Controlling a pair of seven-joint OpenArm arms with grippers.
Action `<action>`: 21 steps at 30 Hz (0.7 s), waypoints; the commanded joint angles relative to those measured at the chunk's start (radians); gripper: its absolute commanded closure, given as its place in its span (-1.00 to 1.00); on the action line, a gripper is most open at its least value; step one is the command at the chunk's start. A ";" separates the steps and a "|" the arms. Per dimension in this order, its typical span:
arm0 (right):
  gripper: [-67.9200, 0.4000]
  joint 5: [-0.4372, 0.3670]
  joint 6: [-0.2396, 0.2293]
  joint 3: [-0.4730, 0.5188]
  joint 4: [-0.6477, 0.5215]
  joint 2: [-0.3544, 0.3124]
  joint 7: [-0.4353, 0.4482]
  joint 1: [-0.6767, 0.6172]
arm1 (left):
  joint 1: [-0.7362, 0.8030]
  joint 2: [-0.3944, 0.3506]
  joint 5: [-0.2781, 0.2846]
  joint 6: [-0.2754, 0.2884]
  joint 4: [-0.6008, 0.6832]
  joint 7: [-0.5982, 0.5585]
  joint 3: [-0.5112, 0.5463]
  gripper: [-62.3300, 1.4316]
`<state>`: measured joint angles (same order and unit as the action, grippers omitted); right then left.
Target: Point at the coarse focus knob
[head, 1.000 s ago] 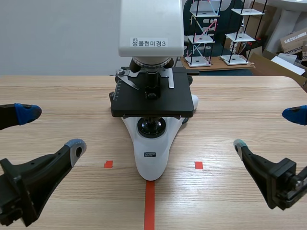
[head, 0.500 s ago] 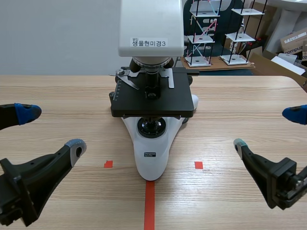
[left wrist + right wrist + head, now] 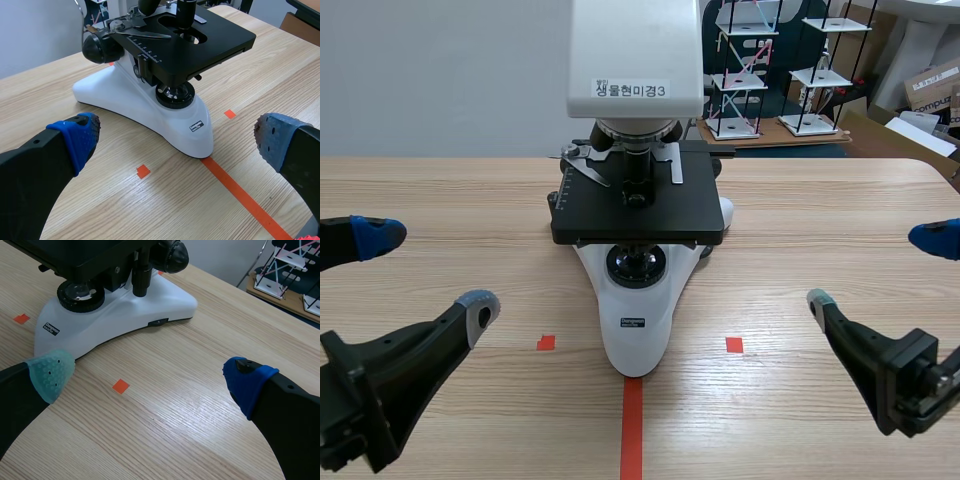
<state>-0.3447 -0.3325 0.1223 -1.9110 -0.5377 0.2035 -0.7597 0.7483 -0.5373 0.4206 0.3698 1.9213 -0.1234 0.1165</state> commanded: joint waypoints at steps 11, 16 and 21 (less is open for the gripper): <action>0.98 0.095 0.113 0.006 -0.014 -0.016 0.014 0.027 | 0.002 0.005 0.010 0.002 0.005 -0.014 0.006 -1.00; 0.98 0.097 0.187 0.015 -0.007 -0.053 -0.015 0.088 | 0.002 0.005 0.009 0.002 0.005 -0.014 0.006 -1.00; 0.98 0.055 0.182 0.015 0.043 -0.119 -0.026 0.188 | 0.002 0.005 0.009 0.002 0.005 -0.014 0.006 -1.00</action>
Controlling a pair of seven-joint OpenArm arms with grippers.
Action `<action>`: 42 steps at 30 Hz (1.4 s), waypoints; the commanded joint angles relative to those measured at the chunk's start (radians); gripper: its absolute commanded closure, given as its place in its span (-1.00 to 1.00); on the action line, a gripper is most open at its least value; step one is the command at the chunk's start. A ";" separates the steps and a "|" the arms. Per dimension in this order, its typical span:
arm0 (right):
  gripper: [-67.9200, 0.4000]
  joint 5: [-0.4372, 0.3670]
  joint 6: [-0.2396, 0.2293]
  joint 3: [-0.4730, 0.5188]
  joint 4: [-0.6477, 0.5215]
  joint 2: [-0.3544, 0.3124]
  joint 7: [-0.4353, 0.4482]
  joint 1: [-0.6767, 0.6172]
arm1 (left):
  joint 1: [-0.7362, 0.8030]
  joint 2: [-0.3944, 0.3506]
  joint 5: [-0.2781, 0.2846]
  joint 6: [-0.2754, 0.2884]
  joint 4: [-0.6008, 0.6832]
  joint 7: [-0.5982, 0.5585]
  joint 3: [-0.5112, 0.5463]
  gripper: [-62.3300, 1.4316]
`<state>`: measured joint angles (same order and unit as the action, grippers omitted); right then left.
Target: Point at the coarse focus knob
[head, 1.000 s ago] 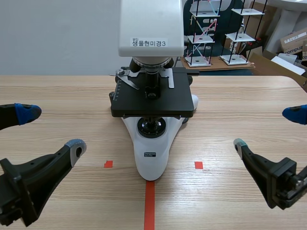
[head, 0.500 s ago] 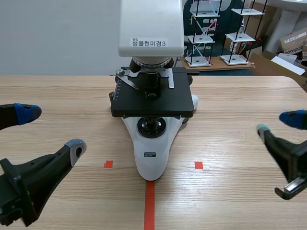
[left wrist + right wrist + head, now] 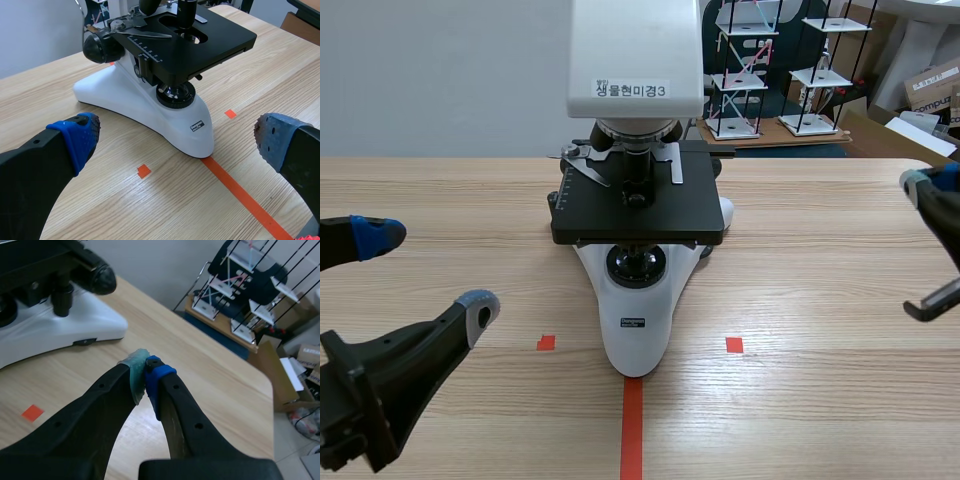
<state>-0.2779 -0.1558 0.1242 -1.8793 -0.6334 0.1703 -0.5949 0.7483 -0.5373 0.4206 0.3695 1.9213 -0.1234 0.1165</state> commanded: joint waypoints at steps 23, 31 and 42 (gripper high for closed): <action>0.98 -0.096 -0.471 -0.040 0.497 -0.109 -0.015 0.623 | 0.002 0.005 0.009 0.002 0.005 -0.014 0.006 -1.00; 0.98 -0.097 -0.470 -0.226 0.562 -0.108 -0.030 0.781 | 0.002 0.005 0.009 0.002 0.005 -0.014 0.006 -1.00; 0.98 -0.097 -0.470 -0.397 0.715 -0.035 -0.038 0.996 | 0.002 0.005 0.010 0.002 0.005 -0.014 0.006 -1.00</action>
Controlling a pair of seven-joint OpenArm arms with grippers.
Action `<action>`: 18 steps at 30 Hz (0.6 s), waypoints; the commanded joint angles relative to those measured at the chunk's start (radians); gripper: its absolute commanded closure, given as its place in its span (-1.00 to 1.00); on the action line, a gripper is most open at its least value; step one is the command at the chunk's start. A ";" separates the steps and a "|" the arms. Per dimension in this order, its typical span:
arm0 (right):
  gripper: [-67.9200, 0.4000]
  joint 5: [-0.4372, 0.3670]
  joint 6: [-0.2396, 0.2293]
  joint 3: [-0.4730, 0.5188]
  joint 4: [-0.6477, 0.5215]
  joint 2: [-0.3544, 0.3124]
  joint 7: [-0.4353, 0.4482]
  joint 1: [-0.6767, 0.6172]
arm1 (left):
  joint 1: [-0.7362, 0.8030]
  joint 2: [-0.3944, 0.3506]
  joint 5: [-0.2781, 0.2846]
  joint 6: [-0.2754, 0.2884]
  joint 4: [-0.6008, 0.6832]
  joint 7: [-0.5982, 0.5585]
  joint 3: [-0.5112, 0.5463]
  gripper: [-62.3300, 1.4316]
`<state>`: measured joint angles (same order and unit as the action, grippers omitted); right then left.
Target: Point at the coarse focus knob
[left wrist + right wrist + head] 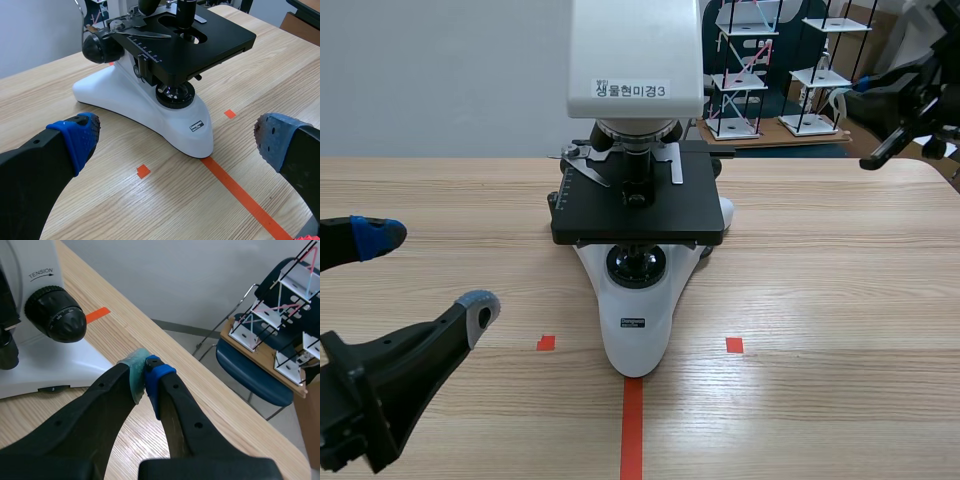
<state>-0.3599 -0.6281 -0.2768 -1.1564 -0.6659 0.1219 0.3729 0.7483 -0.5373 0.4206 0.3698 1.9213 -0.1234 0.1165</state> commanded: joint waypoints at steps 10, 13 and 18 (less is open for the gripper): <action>0.98 -0.015 0.003 -0.086 0.015 0.062 -0.044 0.145 | 0.002 0.005 0.010 0.002 0.005 -0.014 0.006 -1.00; 0.98 -0.015 0.010 -0.100 0.018 0.087 -0.069 0.169 | 0.002 0.005 0.009 0.002 0.005 -0.014 0.006 -1.00; 0.98 -0.016 0.019 -0.101 0.022 0.124 -0.110 0.176 | 0.002 0.005 0.010 0.002 0.005 -0.014 0.006 -1.00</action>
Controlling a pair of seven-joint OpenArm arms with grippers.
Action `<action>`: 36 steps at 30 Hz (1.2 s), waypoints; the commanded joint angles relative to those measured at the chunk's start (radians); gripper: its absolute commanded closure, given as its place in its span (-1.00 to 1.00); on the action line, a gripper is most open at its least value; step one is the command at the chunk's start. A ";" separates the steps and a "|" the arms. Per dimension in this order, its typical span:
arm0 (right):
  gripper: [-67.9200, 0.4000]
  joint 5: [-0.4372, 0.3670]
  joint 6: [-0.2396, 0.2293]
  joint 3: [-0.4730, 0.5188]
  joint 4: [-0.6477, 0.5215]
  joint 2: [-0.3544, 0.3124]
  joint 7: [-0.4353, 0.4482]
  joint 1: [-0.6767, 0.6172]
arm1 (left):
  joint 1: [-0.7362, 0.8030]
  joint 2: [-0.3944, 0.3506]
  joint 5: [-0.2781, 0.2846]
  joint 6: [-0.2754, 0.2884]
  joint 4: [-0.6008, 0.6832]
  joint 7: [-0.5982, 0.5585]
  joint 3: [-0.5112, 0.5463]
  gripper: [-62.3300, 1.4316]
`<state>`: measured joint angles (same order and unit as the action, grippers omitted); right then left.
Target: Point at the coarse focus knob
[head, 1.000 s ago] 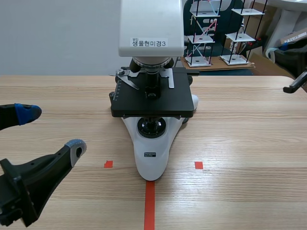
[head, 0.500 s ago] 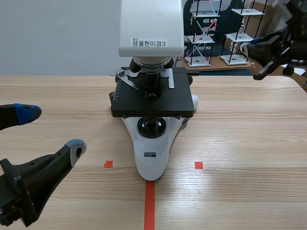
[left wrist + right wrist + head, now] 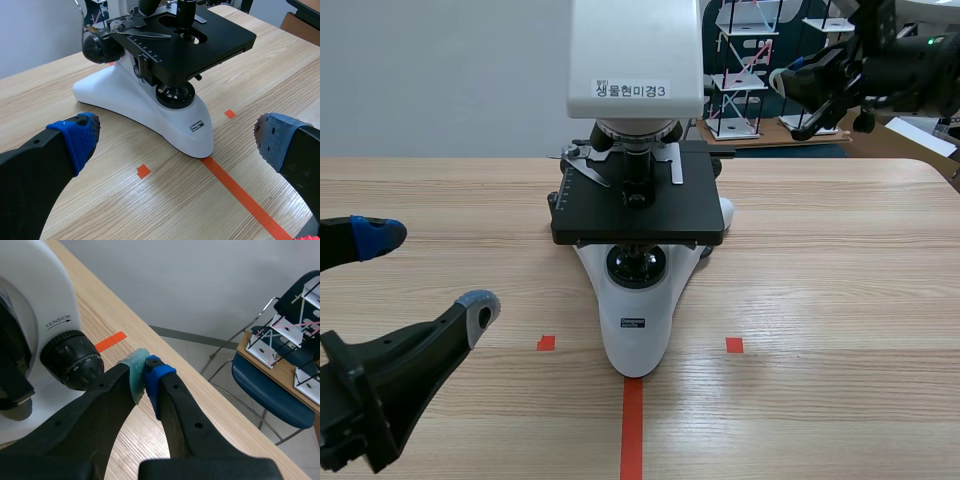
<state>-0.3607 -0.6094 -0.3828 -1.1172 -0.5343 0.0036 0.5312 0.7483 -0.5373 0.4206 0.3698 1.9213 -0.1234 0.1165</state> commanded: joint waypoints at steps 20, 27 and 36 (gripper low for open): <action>0.98 -0.052 0.011 -0.005 -0.018 0.028 -0.073 0.031 | 0.002 0.005 0.009 0.002 0.005 -0.014 0.006 -1.00; 0.98 -0.060 0.011 -0.005 -0.018 0.028 -0.073 0.031 | 0.002 0.005 0.009 0.002 0.005 -0.014 0.006 -1.00; 0.98 -0.064 0.011 -0.005 -0.018 0.028 -0.073 0.031 | 0.002 0.005 0.009 0.002 0.005 -0.014 0.006 -1.00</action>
<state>-0.4095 -0.5995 -0.3878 -1.1172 -0.4957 -0.0803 0.5316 0.7483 -0.5373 0.4206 0.3698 1.9213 -0.1234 0.1165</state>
